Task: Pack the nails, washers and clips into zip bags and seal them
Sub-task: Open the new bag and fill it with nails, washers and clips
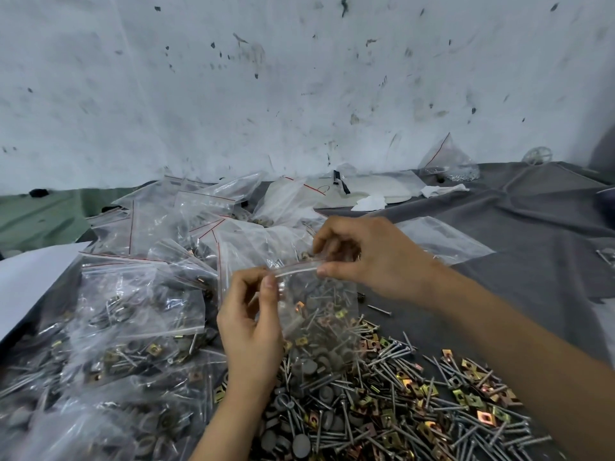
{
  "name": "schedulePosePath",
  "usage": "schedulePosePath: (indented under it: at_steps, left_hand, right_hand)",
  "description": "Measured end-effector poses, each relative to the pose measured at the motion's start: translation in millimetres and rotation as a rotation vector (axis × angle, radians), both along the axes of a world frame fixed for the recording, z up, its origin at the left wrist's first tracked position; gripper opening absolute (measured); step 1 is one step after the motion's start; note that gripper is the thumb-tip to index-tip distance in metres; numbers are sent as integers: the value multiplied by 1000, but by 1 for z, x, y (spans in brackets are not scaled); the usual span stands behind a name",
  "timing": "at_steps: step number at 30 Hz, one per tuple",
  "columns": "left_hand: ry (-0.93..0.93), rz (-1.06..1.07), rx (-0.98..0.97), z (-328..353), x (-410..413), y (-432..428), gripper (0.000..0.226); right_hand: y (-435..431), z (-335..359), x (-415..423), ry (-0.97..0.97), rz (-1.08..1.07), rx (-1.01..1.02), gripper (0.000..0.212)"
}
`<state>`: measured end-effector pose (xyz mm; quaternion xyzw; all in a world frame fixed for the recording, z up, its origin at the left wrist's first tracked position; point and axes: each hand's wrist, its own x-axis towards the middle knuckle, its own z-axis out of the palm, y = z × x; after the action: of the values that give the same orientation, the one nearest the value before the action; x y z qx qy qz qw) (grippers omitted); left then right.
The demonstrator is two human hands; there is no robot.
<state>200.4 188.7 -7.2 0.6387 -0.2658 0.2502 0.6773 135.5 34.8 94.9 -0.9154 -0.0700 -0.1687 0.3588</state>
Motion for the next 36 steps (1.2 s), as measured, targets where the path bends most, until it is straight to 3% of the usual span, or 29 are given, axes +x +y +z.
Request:
schedulePosePath:
  at_steps: [9,22,36]
  left_hand:
    - [-138,38,62,1,-1,-1,16]
    - [-251,47,72,-1,0,-3,13]
    - [-242,51,80,0,-1,-2,12]
  right_hand:
    - [24,13,8,63,46,-295,6]
    - [28,14,11,130,76,-151,3]
    - [22,12,9,204,94,-244,6]
